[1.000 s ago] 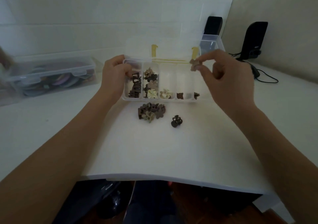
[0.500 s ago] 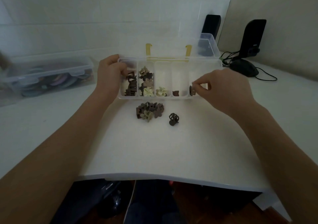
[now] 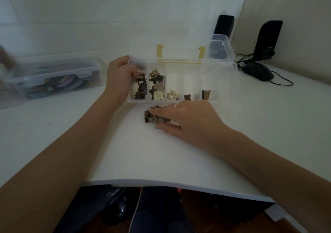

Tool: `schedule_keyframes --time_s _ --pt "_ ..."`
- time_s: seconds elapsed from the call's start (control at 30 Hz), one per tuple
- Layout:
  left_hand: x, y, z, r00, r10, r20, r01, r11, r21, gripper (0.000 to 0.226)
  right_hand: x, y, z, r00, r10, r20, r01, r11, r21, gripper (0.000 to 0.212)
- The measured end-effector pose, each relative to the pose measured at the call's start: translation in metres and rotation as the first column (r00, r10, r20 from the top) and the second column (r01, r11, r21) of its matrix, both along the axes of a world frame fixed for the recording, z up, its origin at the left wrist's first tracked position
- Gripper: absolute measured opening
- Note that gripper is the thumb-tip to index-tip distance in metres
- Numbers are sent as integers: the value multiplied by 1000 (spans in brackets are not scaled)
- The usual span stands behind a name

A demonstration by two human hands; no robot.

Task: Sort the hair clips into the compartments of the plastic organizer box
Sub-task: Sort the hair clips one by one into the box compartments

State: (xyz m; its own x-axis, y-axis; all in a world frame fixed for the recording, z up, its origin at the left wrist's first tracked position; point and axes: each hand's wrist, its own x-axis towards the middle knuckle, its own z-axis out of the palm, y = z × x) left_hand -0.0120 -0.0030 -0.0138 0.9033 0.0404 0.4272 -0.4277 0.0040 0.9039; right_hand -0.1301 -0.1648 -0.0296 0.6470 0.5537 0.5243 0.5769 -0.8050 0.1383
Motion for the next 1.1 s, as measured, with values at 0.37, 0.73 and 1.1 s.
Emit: schedule_keyframes --time_s 0.37,0.73,1.1 --pt "-1 -2 0 1000 -11 27 11 1000 1 16 1 -2 3 990 69 -120 -33 960 278 27" --pt "-3 -3 1 999 -35 13 35 999 -4 24 1 -6 9 982 79 -172 -4 919 395 21" --pt "-7 -6 3 997 -70 35 71 997 -16 27 36 4 43 993 -121 -1 111 908 404 12"
